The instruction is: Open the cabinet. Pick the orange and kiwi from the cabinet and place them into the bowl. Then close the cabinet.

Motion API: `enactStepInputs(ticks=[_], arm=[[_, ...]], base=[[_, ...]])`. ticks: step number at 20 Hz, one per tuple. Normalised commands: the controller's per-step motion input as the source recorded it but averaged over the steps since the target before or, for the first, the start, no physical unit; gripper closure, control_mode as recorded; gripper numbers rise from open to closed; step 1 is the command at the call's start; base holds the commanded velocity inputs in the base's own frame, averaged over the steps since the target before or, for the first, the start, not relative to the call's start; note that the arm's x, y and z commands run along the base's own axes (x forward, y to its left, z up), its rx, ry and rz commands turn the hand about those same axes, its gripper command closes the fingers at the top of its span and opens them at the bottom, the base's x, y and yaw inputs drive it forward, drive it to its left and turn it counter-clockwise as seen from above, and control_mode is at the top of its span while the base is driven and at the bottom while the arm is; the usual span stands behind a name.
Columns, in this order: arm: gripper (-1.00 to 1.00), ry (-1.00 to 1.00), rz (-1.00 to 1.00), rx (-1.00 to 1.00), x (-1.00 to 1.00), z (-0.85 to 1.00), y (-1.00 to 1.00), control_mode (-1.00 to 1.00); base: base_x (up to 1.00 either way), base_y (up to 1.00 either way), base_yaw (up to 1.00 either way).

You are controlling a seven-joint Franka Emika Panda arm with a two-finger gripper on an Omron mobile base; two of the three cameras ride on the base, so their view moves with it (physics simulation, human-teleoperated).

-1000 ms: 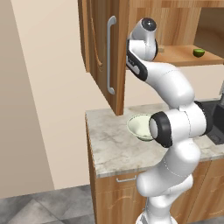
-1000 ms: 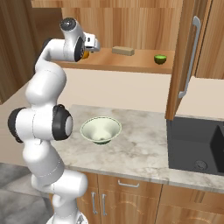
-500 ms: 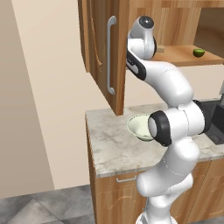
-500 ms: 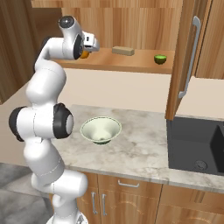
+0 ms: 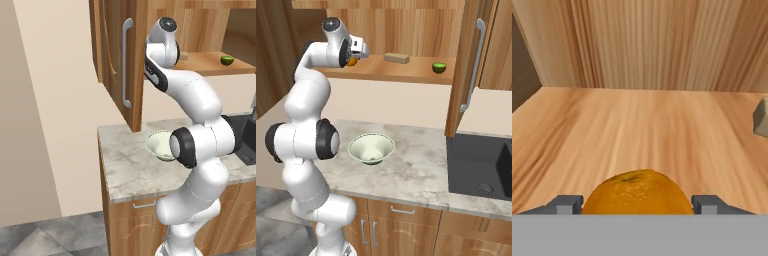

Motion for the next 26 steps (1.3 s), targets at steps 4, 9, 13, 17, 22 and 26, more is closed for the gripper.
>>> enactStepInputs(ticks=[4, 9, 13, 17, 22, 26], arm=[[1.00, -0.10, 0.00, 0.00, -0.30, 0.00, -0.07, -1.00], [1.00, -0.06, -0.01, 0.00, -0.48, 0.08, -0.14, -1.00], [1.00, -0.02, -0.04, -0.01, -0.65, 0.31, -0.10, -1.00], [1.00, 0.00, -0.07, -0.01, -0.76, 0.31, -0.06, -1.00], [1.00, 0.00, -0.05, 0.00, -0.68, 0.05, -0.06, -1.00], [1.00, 0.07, -0.01, 0.00, -0.58, 0.00, -0.08, -1.00]], base=[[0.00, 0.00, 0.00], [0.00, 0.00, 0.00], [0.00, 0.00, 0.00], [0.00, 0.00, 0.00], [0.00, 0.00, 0.00], [0.00, 0.00, 0.00]])
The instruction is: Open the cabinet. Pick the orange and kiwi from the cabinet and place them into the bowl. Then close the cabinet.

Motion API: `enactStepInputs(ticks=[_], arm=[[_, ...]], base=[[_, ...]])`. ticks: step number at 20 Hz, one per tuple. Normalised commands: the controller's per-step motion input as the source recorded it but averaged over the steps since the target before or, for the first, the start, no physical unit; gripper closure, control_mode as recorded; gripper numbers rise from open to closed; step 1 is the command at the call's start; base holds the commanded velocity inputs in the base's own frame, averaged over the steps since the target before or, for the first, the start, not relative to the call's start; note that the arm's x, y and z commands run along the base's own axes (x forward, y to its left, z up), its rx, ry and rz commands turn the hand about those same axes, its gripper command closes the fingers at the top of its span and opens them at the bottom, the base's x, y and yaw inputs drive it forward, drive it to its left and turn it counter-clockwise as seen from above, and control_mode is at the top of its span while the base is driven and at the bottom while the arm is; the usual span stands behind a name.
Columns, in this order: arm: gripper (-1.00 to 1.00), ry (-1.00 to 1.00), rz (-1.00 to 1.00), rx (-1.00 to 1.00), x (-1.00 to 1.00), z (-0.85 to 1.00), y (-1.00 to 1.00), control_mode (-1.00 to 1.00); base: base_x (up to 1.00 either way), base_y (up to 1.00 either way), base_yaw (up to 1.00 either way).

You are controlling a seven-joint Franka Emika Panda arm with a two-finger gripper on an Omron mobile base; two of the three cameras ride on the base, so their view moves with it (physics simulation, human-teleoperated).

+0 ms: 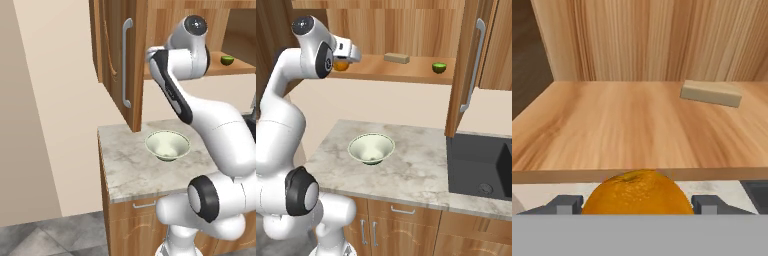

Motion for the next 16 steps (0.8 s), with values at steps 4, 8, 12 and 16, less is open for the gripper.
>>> enactStepInputs(ticks=[4, 8, 12, 16], arm=[[1.00, 0.15, 0.00, 0.00, -0.38, -0.03, -0.12, -1.00], [1.00, 0.17, 0.00, 0.00, -0.12, -0.27, -0.13, -1.00], [1.00, 0.16, 0.00, 0.00, -0.02, -0.34, -0.10, -1.00], [1.00, 0.08, 0.00, 0.00, 0.00, -0.40, -0.07, -1.00]], base=[[0.00, 0.00, 0.00], [0.00, 0.00, 0.00], [0.00, 0.00, 0.00], [0.00, 0.00, 0.00]])
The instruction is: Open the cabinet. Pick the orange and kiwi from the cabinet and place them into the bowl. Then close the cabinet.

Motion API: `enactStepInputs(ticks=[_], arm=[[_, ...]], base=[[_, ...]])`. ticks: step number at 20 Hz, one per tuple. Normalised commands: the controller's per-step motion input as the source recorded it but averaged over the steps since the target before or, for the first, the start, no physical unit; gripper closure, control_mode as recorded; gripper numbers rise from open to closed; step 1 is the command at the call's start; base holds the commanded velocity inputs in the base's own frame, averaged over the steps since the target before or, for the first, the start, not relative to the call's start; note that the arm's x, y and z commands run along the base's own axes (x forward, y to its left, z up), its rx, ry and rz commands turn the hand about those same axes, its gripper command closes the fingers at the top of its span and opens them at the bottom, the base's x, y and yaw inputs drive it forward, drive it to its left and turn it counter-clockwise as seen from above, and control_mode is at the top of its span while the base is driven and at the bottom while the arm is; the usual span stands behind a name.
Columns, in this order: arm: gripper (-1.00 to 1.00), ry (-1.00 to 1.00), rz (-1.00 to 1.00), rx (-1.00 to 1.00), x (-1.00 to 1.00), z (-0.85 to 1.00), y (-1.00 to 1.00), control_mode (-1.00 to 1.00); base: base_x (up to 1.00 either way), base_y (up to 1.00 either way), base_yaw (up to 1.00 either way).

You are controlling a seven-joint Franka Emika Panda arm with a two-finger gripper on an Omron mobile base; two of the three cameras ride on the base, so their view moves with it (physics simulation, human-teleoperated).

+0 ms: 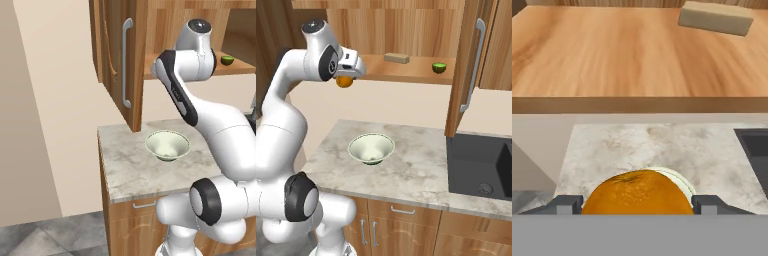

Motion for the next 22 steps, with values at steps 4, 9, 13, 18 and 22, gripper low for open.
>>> enactStepInputs(ticks=[4, 9, 13, 18, 22], arm=[[1.00, 0.05, 0.00, 0.00, -0.04, -0.39, -0.09, -1.00], [1.00, 0.05, 0.00, 0.00, -0.10, -0.35, -0.09, -1.00], [1.00, 0.02, 0.00, 0.00, -0.08, -0.39, -0.11, -1.00], [1.00, 0.00, 0.00, 0.00, -0.04, -0.47, -0.12, -1.00], [1.00, 0.00, 0.00, 0.00, -0.02, -0.45, -0.09, -1.00]], base=[[0.00, 0.00, 0.00], [0.00, 0.00, 0.00], [0.00, 0.00, 0.00], [0.00, 0.00, 0.00], [0.00, 0.00, 0.00]])
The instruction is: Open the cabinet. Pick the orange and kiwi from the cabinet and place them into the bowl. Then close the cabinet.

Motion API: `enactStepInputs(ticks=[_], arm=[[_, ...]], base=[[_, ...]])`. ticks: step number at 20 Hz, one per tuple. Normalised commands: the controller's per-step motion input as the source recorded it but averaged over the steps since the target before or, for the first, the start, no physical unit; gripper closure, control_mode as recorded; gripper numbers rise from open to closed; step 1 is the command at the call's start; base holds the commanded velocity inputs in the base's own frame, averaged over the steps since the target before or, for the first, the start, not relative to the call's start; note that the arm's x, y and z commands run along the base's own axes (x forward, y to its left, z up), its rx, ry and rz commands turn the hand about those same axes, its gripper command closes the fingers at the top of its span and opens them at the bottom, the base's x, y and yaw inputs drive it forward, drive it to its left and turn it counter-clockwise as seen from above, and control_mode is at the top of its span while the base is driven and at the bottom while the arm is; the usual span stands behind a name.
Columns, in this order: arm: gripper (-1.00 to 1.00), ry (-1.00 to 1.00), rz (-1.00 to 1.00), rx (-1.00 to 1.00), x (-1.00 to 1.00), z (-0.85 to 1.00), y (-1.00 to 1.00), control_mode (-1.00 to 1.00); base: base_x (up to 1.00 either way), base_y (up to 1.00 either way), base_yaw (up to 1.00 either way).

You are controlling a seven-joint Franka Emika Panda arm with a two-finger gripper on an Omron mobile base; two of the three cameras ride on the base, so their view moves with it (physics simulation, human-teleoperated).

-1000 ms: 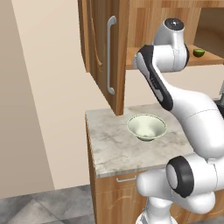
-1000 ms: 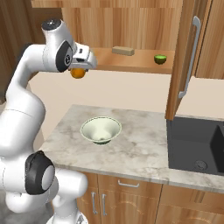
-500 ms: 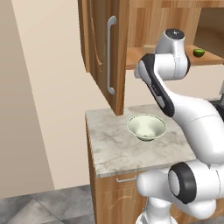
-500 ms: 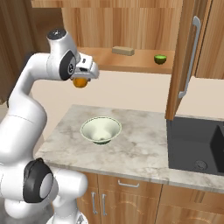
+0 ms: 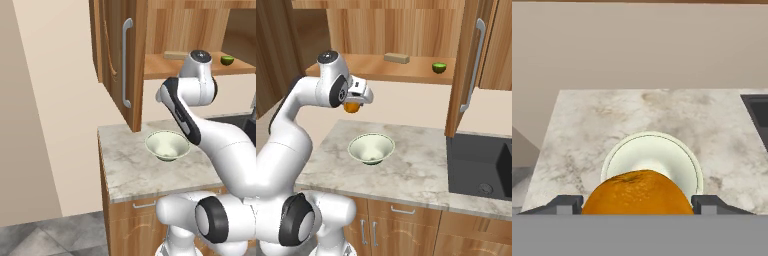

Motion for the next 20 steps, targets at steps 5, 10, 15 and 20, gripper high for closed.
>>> enactStepInputs(ticks=[5, 10, 15, 20], arm=[[1.00, 0.00, 0.00, 0.00, 0.00, -0.44, -0.06, -1.00], [1.00, 0.00, 0.00, 0.00, 0.00, -0.37, -0.04, -1.00], [1.00, 0.00, 0.00, 0.00, 0.00, -0.34, -0.04, -1.00], [1.00, 0.00, 0.00, 0.00, 0.00, -0.34, -0.04, -1.00]], base=[[0.00, 0.00, 0.00], [0.00, 0.00, 0.00], [0.00, 0.00, 0.00], [0.00, 0.00, 0.00]])
